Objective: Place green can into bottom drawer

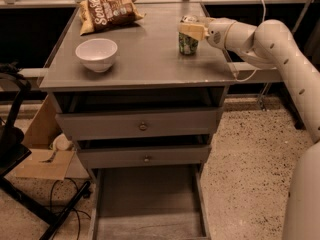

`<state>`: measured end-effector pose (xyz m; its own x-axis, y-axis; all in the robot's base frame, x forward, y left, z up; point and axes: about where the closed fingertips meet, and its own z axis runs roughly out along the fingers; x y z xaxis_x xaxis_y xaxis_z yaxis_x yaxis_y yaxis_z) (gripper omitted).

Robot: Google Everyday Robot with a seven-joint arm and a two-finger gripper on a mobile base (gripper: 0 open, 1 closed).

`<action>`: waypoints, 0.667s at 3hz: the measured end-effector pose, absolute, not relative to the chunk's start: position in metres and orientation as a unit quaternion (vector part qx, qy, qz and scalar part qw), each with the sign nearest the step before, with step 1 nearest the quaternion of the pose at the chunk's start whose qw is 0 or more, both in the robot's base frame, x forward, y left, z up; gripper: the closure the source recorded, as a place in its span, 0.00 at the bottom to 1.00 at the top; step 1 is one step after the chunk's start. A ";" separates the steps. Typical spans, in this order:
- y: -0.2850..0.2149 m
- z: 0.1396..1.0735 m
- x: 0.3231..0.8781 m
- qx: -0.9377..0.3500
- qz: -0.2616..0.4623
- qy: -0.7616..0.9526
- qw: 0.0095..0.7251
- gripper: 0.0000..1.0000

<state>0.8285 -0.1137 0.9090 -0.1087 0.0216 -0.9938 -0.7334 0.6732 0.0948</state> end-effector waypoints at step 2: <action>-0.110 0.911 0.828 -0.263 0.311 0.675 0.615 0.97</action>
Offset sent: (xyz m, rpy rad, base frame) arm -0.0005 0.0041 0.0018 0.0068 -0.0025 0.0060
